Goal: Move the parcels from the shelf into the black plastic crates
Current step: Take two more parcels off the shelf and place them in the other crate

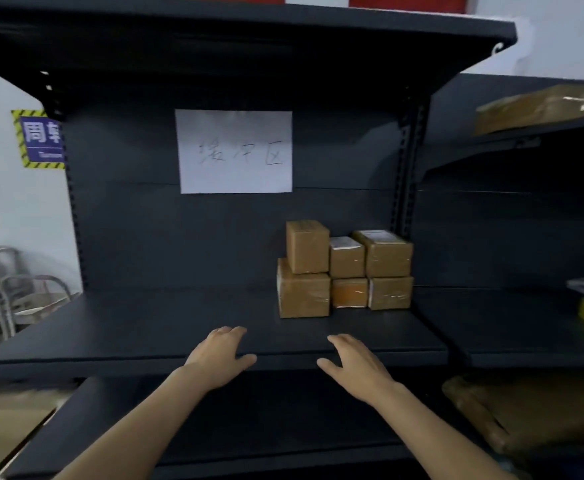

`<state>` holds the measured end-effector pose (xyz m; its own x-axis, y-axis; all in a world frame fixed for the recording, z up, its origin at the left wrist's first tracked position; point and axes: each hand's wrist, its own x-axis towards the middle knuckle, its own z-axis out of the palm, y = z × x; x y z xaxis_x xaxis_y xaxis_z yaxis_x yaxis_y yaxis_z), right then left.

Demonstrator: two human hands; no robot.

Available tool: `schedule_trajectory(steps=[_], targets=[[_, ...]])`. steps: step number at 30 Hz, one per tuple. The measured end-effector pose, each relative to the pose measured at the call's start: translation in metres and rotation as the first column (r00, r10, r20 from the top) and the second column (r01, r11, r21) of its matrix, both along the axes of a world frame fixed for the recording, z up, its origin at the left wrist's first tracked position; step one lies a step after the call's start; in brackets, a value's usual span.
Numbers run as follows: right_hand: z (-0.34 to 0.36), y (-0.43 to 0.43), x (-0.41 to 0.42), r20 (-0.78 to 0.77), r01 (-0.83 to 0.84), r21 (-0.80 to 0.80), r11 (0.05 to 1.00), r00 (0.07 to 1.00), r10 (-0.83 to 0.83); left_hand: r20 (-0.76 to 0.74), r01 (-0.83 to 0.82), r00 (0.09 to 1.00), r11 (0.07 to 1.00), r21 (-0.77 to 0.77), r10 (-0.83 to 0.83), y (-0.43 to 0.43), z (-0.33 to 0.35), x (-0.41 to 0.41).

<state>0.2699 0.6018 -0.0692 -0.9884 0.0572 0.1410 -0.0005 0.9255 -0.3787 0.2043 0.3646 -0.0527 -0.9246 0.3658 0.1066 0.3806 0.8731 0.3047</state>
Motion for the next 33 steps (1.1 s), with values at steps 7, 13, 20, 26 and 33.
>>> schedule_trajectory(steps=[7, 13, 20, 26, 33], targets=[[0.009, 0.048, -0.006, -0.022, 0.107, 0.022, 0.994, 0.994, -0.106, -0.021, 0.101, 0.995, 0.994, 0.028, -0.101, 0.051, 0.007, -0.032], [0.022, 0.063, -0.038, -0.036, 0.161, 0.033, 0.986, 0.986, -0.160, -0.043, 0.152, 0.988, 0.985, 0.081, -0.148, 0.068, 0.016, -0.075], [0.048, 0.064, -0.099, -0.148, 0.164, -0.022, 0.986, 0.975, -0.165, -0.063, 0.169, 0.985, 0.963, 0.210, -0.159, 0.075, 0.030, -0.135], [0.070, 0.065, -0.154, -0.216, 0.215, -0.064, 0.975, 0.950, -0.223, -0.143, 0.198, 0.977, 0.914, 0.354, -0.156, 0.090, 0.054, -0.179], [0.095, 0.069, -0.202, -0.309, 0.259, 0.030, 0.965, 0.921, -0.238, -0.177, 0.234, 0.970, 0.825, 0.515, -0.165, 0.111, 0.075, -0.207]])
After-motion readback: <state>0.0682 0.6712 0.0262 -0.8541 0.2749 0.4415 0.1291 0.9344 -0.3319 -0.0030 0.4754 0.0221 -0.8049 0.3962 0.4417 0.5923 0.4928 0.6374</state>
